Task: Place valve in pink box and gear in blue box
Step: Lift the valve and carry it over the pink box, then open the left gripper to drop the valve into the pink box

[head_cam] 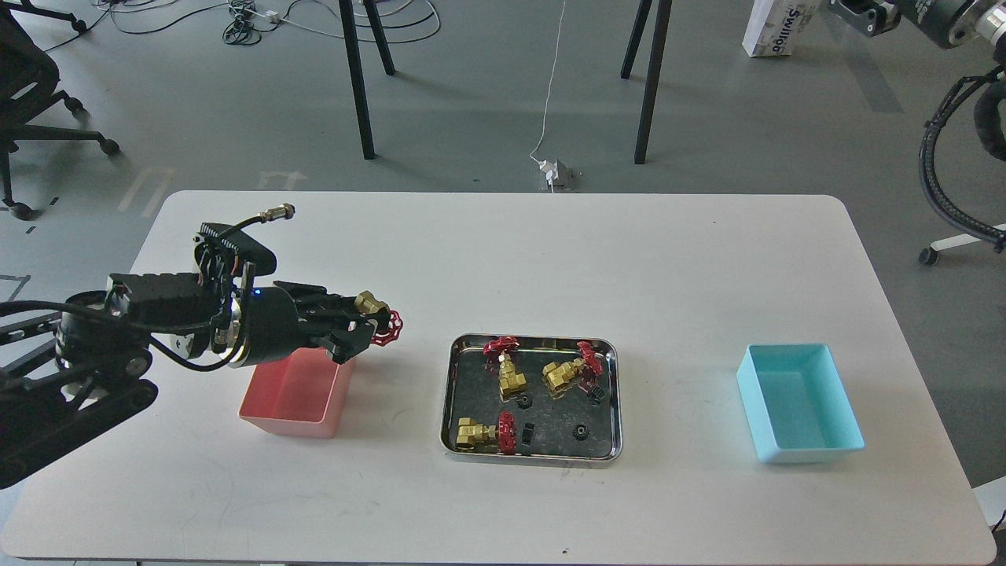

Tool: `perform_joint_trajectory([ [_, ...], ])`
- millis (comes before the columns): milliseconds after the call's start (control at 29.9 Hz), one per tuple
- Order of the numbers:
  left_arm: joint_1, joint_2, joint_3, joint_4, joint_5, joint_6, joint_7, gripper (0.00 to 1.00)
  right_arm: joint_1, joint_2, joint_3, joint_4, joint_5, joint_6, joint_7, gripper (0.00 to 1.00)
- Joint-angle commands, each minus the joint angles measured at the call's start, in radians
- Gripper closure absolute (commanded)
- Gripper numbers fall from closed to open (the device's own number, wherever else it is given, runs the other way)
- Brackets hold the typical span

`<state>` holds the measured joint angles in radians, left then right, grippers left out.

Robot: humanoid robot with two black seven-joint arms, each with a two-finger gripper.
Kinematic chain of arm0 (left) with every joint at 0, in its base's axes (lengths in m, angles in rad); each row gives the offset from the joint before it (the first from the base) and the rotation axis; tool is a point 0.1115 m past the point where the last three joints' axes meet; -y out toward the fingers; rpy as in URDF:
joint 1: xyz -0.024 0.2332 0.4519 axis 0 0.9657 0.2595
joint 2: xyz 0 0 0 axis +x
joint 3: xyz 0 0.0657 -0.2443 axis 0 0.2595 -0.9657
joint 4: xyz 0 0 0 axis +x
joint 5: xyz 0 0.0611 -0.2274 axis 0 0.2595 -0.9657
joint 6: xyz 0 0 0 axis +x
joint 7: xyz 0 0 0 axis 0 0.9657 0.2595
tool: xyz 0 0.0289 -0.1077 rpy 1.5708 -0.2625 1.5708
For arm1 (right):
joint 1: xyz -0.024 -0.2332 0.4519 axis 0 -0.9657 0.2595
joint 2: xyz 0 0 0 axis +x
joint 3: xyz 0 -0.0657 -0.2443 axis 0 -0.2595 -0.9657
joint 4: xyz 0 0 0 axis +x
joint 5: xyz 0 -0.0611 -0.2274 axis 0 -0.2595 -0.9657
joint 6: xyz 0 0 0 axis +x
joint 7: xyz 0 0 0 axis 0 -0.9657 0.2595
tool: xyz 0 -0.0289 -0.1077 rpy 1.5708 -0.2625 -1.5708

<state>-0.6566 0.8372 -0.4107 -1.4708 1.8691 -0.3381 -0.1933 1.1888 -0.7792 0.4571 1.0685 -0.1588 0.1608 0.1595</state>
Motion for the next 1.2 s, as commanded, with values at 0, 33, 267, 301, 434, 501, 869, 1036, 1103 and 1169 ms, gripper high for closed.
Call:
perform_joint_trajectory([
  [0,0.002,0.043,0.001,-0.006,-0.007,0.002,-0.001,0.88,0.002,0.015,0.0,-0.012,-0.002,0.0,0.0,0.01],
  [33,0.002,0.054,0.001,-0.008,-0.008,0.004,-0.001,0.88,0.002,0.017,0.0,-0.013,-0.002,0.0,0.0,0.01],
  [267,0.005,0.094,0.004,0.017,-0.01,0.005,-0.001,0.88,0.002,0.04,0.0,-0.027,-0.002,0.003,0.0,0.01],
  [301,0.006,0.098,0.006,0.024,-0.011,0.005,-0.001,0.88,0.002,0.041,0.0,-0.027,-0.002,0.002,0.0,0.01],
  [434,0.028,0.1,0.004,0.047,-0.019,0.007,-0.001,0.88,0.002,0.046,0.0,-0.027,-0.002,0.002,0.0,0.01],
  [501,0.034,0.1,0.004,0.06,-0.019,0.008,-0.003,0.88,0.002,0.049,0.0,-0.027,-0.002,0.002,0.0,0.01],
  [869,0.098,0.094,0.004,0.086,-0.01,0.01,-0.003,0.85,0.003,0.054,0.0,-0.03,-0.002,0.002,0.0,0.01],
  [1036,0.098,0.091,0.004,0.106,-0.01,0.011,0.002,0.71,0.003,0.055,0.0,-0.028,-0.004,0.002,0.0,0.01],
  [1103,0.098,0.089,0.004,0.107,-0.01,0.013,0.003,0.56,0.005,0.055,0.0,-0.028,-0.004,0.002,0.0,0.01],
  [1169,0.1,0.089,0.004,0.107,-0.01,0.013,0.003,0.43,0.003,0.055,0.0,-0.03,-0.004,0.002,0.0,0.01],
])
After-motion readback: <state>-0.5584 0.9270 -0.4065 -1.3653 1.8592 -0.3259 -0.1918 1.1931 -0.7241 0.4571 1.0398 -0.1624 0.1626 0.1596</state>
